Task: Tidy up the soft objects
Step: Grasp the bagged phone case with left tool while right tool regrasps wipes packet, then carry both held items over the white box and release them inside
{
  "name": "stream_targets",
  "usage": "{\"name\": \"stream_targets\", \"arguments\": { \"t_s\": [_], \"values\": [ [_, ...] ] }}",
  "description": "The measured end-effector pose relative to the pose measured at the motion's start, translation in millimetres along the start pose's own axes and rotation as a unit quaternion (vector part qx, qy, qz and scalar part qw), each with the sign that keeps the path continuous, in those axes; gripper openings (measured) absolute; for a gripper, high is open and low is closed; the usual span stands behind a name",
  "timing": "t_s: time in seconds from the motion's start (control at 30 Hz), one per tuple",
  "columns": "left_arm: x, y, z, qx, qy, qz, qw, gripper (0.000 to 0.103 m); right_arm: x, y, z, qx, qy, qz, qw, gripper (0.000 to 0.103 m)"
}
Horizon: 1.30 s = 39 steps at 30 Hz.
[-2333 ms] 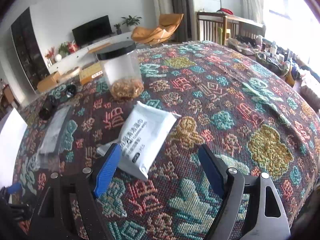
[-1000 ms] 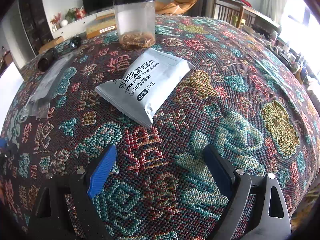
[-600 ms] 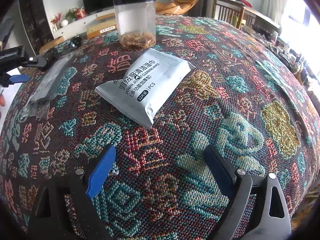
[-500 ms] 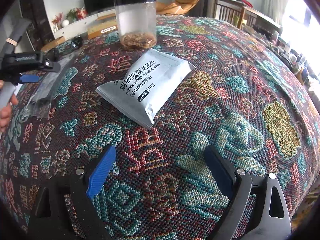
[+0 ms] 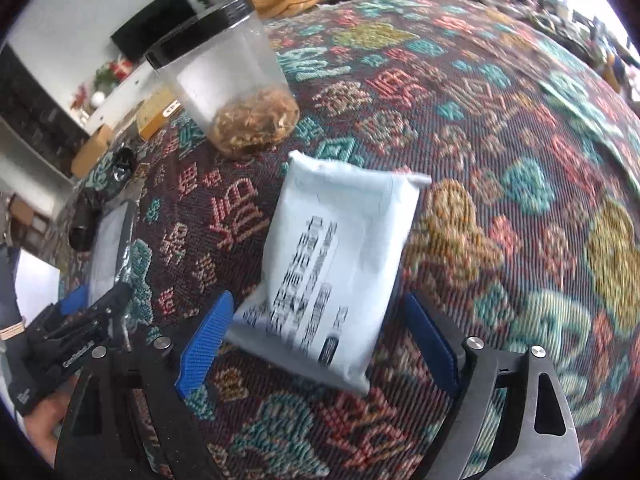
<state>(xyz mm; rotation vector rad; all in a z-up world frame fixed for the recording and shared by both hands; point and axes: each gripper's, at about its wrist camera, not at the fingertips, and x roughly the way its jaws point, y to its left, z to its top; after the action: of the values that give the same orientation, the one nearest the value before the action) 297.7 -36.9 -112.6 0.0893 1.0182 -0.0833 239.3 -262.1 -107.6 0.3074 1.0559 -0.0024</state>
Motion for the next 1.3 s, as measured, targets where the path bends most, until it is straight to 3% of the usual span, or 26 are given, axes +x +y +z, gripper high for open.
{"name": "stream_targets", "arguments": {
  "t_s": [0.1, 0.17, 0.27, 0.37, 0.43, 0.53, 0.67, 0.73, 0.83, 0.9, 1.0, 1.1, 1.2, 1.3],
  "values": [
    [-8.2, 10.0, -4.4, -0.027, -0.006, -0.020, 0.9994, 0.078, 7.5, -28.0, 45.4, 0.007, -0.006, 0.027, 1.000, 0.060],
    [-13.6, 13.4, -6.4, -0.044, -0.007, -0.034, 0.9985, 0.078, 16.1, -33.4, 77.4, -0.027, -0.022, -0.008, 0.999, 0.060],
    [-29.4, 15.8, -7.8, -0.060, -0.020, -0.047, 0.9969, 0.078, 27.9, -36.6, 119.0, -0.070, -0.045, 0.019, 0.996, 0.060],
    [-48.2, 22.0, -8.2, -0.082, -0.031, -0.062, 0.9942, 0.078, 63.3, -22.5, 147.4, -0.120, 0.016, 0.010, 0.993, 0.060],
    [-64.4, 30.1, -9.3, -0.109, -0.040, -0.079, 0.9900, 0.078, 68.2, -25.5, 160.3, -0.107, 0.027, 0.015, 0.994, 0.059],
    [-98.8, 47.5, -13.5, -0.152, -0.062, -0.107, 0.9807, 0.078, 47.5, -36.0, 175.7, -0.078, -0.007, 0.003, 0.997, 0.058],
    [-174.4, 86.5, -36.3, -0.185, -0.117, -0.131, 0.9668, 0.078, -28.8, -26.3, 173.5, -0.099, -0.087, -0.012, 0.991, 0.058],
    [-214.4, 114.1, -56.1, -0.189, -0.145, -0.113, 0.9647, 0.078, -71.9, -0.6, 158.5, -0.133, -0.113, 0.005, 0.985, 0.058],
    [-262.0, 163.9, -95.5, -0.205, -0.160, -0.065, 0.9633, 0.078, -124.2, 57.3, 120.4, -0.170, -0.115, 0.081, 0.975, 0.059],
    [-283.6, 196.1, -123.4, -0.212, -0.158, -0.017, 0.9643, 0.078, -150.1, 108.0, 83.5, -0.191, -0.097, 0.151, 0.965, 0.059],
    [-298.1, 236.7, -162.7, -0.208, -0.137, 0.077, 0.9654, 0.078, -176.4, 195.8, 20.3, -0.237, -0.061, 0.248, 0.937, 0.059],
    [-296.9, 267.1, -195.0, -0.219, -0.101, 0.132, 0.9616, 0.084, -182.3, 278.0, -39.6, -0.272, -0.009, 0.327, 0.905, 0.063],
    [-293.0, 281.6, -219.0, -0.223, -0.078, 0.142, 0.9613, 0.089, -173.0, 344.6, -89.7, -0.292, 0.052, 0.381, 0.876, 0.081],
    [-295.5, 287.3, -233.2, -0.227, -0.088, 0.162, 0.9562, 0.096, -163.2, 375.4, -120.0, -0.300, 0.087, 0.397, 0.863, 0.080]
  ]
}}
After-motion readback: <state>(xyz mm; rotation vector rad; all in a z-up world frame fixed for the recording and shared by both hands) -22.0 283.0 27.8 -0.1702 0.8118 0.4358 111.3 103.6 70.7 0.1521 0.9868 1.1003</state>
